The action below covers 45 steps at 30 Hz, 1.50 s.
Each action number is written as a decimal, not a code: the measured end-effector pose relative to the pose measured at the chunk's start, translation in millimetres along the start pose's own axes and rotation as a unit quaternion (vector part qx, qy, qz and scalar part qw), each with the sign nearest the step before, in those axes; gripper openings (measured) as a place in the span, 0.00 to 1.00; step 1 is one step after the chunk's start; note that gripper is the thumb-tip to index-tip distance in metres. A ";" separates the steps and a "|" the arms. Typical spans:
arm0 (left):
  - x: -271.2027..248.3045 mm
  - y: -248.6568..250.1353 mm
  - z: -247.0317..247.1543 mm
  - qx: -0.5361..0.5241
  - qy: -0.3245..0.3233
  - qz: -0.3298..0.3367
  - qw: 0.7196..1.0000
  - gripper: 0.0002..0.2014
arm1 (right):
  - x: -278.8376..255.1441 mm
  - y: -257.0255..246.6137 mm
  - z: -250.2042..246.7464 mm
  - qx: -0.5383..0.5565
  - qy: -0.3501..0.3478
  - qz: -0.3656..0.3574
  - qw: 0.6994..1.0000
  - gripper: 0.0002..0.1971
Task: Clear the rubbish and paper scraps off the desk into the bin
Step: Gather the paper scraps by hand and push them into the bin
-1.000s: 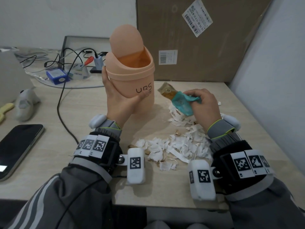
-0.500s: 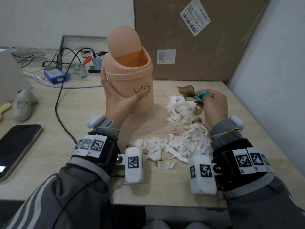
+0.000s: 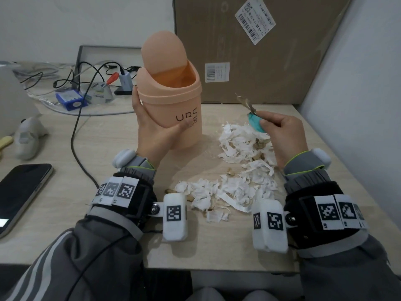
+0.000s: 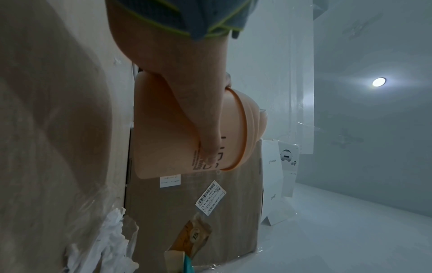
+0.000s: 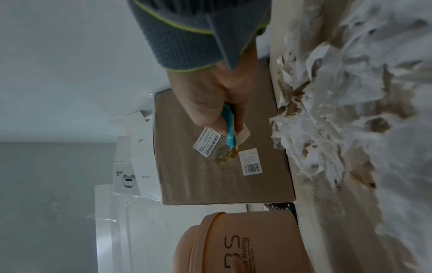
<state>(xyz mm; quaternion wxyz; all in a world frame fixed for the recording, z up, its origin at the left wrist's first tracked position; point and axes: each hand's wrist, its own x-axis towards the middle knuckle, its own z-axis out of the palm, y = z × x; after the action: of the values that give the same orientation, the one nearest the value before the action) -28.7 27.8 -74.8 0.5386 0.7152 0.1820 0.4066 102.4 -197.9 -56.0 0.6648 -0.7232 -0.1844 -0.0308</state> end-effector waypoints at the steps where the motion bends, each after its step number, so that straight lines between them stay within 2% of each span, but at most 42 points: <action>1: -0.2 0.1 -0.1 0.004 0.000 -0.001 1.000 0.70 | -0.7 0.0 -1.4 0.006 -0.001 -0.009 1.000 0.13; 8: -2.8 1.1 -0.1 0.026 -0.013 0.025 0.999 0.70 | -6.3 -6.8 1.1 0.023 0.019 -0.050 0.998 0.11; 12: -4.3 1.3 0.3 0.080 -0.016 0.064 0.995 0.69 | -11.9 -17.6 5.7 0.027 0.047 -0.130 0.990 0.13; 16: -6.3 5.8 1.4 0.135 -0.033 0.109 0.984 0.67 | -17.7 -29.7 11.0 0.045 0.040 -0.212 0.975 0.11; 19: -7.1 7.0 3.6 0.156 -0.054 0.123 0.979 0.65 | -21.1 -34.0 16.2 0.018 0.007 -0.270 0.963 0.09; 22: -5.8 6.6 5.8 0.167 -0.077 0.124 0.975 0.67 | -21.9 -35.3 23.3 -0.057 -0.011 -0.337 0.940 0.08; 27: -8.2 8.7 7.9 0.166 -0.112 0.124 0.972 0.68 | -20.5 -36.1 24.1 -0.091 0.022 -0.379 0.921 0.06; 31: -8.4 8.1 8.7 0.139 -0.137 0.119 0.973 0.69 | -20.2 -35.3 24.4 -0.106 0.034 -0.402 0.909 0.06; 37: -13.1 11.3 13.0 0.118 -0.178 0.138 0.967 0.65 | -20.5 -29.2 30.2 -0.121 -0.053 -0.385 0.913 0.09; 42: -14.3 14.7 13.0 0.137 -0.174 0.160 0.962 0.63 | -21.1 -28.0 30.7 -0.175 -0.148 -0.336 0.914 0.14; 45: -14.7 13.4 13.5 0.118 -0.176 0.150 0.966 0.64 | -21.7 -26.3 33.3 -0.210 -0.166 -0.325 0.907 0.18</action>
<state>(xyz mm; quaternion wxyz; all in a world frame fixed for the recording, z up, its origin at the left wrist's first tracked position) -29.5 4.4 -69.3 0.4067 0.8531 0.0215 0.3261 67.5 -169.2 -41.1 0.4102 -0.7410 -0.5062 -0.1622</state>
